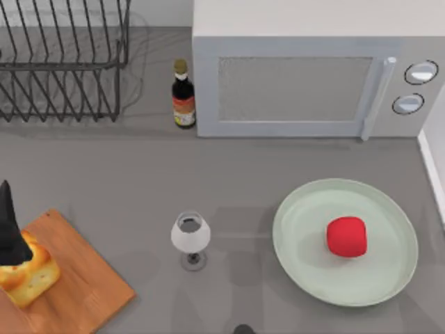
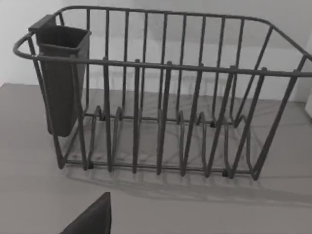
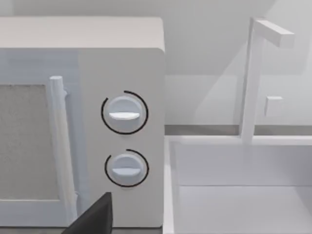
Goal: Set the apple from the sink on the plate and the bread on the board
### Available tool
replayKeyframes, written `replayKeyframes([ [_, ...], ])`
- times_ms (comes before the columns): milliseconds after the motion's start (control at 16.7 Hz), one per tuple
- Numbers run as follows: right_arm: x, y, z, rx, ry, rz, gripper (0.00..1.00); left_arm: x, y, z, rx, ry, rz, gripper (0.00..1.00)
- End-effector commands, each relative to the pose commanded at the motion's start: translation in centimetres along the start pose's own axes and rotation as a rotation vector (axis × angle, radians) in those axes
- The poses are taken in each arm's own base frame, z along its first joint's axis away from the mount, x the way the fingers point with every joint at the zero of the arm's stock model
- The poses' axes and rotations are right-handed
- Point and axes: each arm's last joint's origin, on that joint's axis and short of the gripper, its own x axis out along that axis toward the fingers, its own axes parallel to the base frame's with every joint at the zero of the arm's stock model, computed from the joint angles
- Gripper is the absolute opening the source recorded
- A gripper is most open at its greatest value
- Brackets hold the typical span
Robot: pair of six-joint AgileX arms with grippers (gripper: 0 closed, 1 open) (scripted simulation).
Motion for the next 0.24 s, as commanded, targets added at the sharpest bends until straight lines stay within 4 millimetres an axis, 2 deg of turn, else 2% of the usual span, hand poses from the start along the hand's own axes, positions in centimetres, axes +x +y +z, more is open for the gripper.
replayKeyframes([
  [240,0.00,0.00,0.00,0.000,0.000,0.000,1.00,-0.20,0.07,-0.06,0.062,-0.086,0.004,1.00],
])
